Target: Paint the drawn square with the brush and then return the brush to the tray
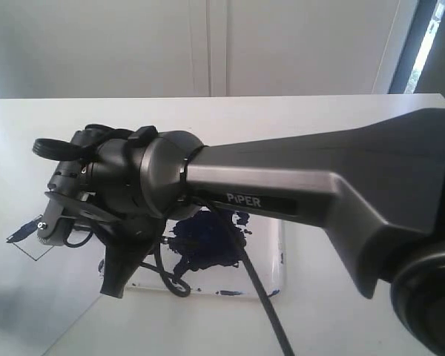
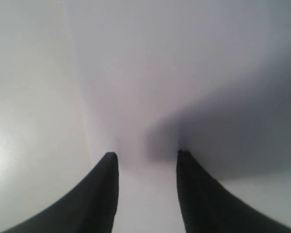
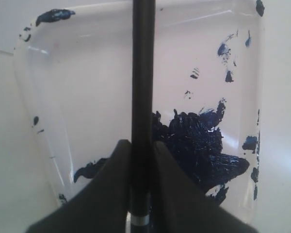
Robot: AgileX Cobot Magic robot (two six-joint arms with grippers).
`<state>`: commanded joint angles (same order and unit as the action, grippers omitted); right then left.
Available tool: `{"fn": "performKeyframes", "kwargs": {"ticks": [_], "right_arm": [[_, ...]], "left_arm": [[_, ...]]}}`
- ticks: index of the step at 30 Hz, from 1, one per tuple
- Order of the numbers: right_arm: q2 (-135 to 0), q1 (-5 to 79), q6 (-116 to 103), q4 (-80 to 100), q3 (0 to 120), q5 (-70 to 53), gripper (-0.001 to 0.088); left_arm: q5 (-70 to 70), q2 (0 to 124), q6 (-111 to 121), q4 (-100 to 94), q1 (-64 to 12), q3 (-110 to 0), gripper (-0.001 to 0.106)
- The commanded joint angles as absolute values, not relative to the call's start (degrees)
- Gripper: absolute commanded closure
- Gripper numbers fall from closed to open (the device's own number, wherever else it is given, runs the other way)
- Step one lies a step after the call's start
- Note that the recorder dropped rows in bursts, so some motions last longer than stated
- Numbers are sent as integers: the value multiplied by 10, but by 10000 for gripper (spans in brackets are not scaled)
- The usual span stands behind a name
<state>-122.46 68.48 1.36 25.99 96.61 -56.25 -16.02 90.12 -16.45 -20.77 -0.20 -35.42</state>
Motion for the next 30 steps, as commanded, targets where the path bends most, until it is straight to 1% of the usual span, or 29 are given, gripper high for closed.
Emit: {"fn": "performKeyframes", "kwargs": {"ticks": [10, 30], "right_arm": [[-1225, 692, 76, 190, 966, -572, 868], [-1225, 692, 80, 189, 966, -572, 868]], "left_arm": [[-160, 901, -164, -208, -2, -354, 597], [-160, 901, -164, -208, -2, -354, 597]]}}
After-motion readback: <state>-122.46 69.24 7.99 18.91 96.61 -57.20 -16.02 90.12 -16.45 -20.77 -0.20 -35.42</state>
